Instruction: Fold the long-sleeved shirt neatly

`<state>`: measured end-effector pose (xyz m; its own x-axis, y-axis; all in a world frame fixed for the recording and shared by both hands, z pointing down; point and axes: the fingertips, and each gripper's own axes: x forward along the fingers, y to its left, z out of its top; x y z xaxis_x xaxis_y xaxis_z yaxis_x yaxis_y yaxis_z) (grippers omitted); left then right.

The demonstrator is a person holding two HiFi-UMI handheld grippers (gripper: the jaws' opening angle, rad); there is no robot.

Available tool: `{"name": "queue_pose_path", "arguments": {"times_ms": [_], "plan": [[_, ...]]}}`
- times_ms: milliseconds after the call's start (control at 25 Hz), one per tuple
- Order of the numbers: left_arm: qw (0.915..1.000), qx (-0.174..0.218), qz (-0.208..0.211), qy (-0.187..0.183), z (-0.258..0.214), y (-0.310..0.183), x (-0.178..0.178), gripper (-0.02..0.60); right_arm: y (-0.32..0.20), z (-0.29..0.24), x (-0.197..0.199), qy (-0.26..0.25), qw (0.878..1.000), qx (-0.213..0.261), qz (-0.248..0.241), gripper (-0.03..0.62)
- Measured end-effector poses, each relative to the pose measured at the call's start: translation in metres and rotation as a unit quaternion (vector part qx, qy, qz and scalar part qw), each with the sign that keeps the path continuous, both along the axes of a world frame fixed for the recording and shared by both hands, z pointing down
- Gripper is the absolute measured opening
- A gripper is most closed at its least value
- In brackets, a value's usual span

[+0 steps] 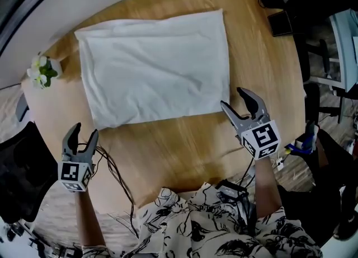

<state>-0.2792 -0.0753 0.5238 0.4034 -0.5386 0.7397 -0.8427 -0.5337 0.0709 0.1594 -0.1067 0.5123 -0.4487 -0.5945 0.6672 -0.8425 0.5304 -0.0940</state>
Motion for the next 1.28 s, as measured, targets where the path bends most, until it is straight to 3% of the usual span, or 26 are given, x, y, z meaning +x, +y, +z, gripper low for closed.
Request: {"name": "queue_pose_path", "arguments": {"times_ms": [200,320,360,440,480,520,720,880,1040,1280], "plan": [[0.9991,-0.040,0.013,0.007,0.029,0.024,0.003,0.264,0.040,0.034,0.002,0.005,0.999,-0.053,0.008,0.276],[0.9984,-0.048,0.019,0.023,0.039,0.023,0.010,0.239,0.046,0.046,-0.002,0.005,0.998,-0.067,0.012,0.200],[0.9982,-0.049,0.021,0.027,0.041,0.022,0.013,0.213,0.047,0.047,-0.003,0.005,0.998,-0.068,0.012,0.173],[0.9983,-0.047,0.024,0.026,0.045,0.019,0.018,0.143,0.048,0.048,-0.005,0.004,0.998,-0.070,0.011,0.060],[0.9983,-0.046,0.026,0.023,0.046,0.018,0.020,0.057,0.049,0.048,-0.006,0.004,0.997,-0.071,0.008,0.031],[0.9985,-0.045,0.026,0.021,0.045,0.017,0.021,0.020,0.049,0.047,-0.006,0.006,0.997,-0.072,0.006,0.026],[0.9989,-0.030,-0.017,0.031,0.020,0.036,0.010,0.018,0.054,0.026,0.011,0.022,0.998,-0.050,0.008,0.025],[0.9995,-0.032,-0.008,0.003,0.031,0.062,0.013,0.019,0.069,0.047,0.017,0.027,0.997,-0.074,0.011,0.025],[0.9985,-0.044,-0.028,0.017,0.041,0.063,0.012,0.020,0.068,0.053,0.016,0.030,0.996,-0.077,0.016,0.026],[0.9983,-0.044,-0.030,-0.022,0.052,0.063,0.007,0.050,0.070,0.060,0.015,0.054,0.996,-0.077,0.007,0.032]]}}
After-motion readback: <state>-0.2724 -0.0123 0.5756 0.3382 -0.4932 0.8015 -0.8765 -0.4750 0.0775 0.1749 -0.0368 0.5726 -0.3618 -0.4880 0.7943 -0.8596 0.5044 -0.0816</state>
